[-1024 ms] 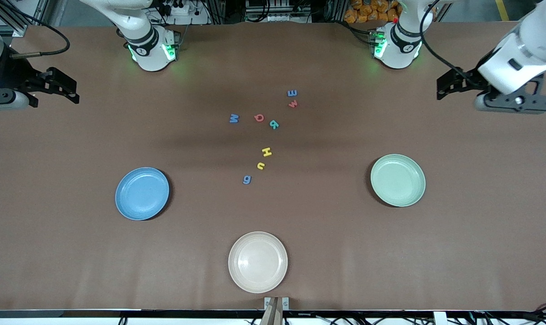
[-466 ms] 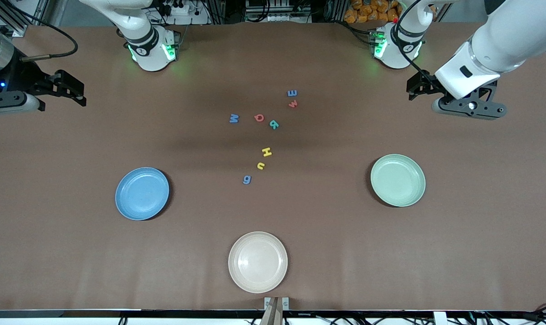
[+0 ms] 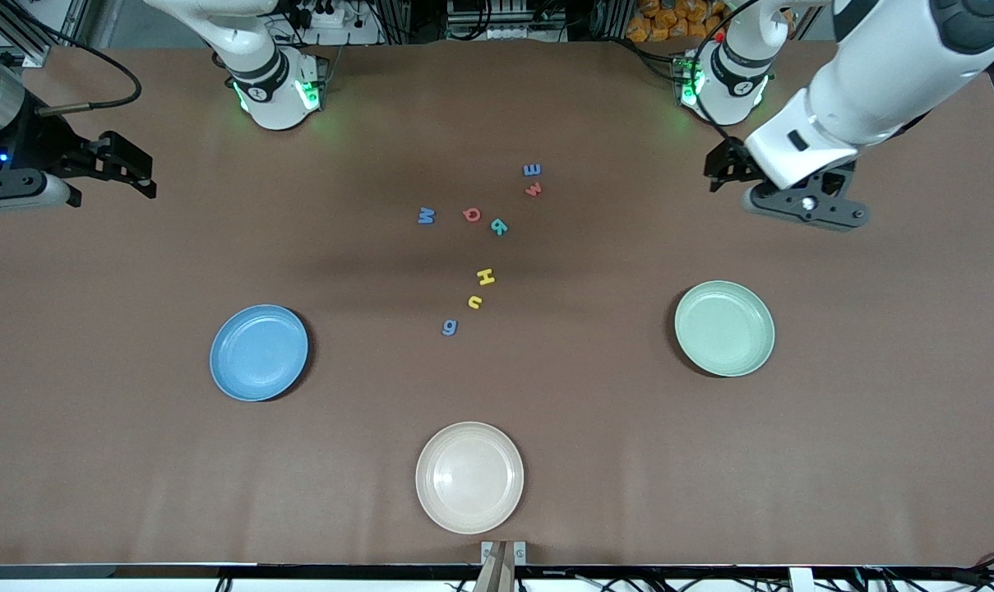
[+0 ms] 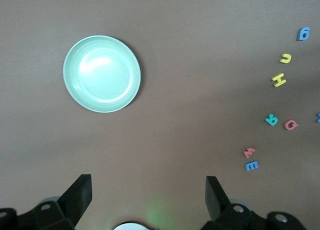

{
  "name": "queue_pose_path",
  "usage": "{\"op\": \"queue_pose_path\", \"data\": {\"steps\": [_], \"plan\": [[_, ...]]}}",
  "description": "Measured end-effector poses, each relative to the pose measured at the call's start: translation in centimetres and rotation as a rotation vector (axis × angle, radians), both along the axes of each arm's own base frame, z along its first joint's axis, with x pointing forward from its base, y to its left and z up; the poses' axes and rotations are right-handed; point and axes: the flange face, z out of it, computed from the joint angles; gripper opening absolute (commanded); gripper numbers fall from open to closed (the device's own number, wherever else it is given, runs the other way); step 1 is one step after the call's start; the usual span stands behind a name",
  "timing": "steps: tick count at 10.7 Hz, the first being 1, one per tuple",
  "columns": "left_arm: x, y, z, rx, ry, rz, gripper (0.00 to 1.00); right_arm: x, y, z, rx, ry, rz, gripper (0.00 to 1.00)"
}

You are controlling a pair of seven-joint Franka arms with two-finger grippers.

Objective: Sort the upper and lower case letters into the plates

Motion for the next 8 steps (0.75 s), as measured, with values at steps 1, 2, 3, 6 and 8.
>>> {"op": "queue_pose_path", "data": {"steps": [1,2,3,6,8], "plan": [[0.1,-1.7,-0.9,-0.006,0.001,0.001,1.00,0.0,0.0,-0.1,0.000,0.002,-0.004,1.00],[-0.1,-3.8,-2.0,-0.013,0.005,-0.012,1.00,0.1,0.0,-0.5,0.000,0.010,-0.007,1.00],[-0.4,-5.8,-3.1,-0.019,0.011,-0.030,1.00,0.3,0.1,-1.1,0.000,0.022,-0.005,1.00],[-1.8,-10.9,-6.6,-0.050,-0.017,-0.099,1.00,1.5,3.7,-5.1,0.001,0.032,-0.001,1.00],[-4.1,-14.8,-9.5,-0.070,-0.041,-0.165,1.00,3.0,6.5,-9.6,0.007,0.023,-0.020,1.00]]}}
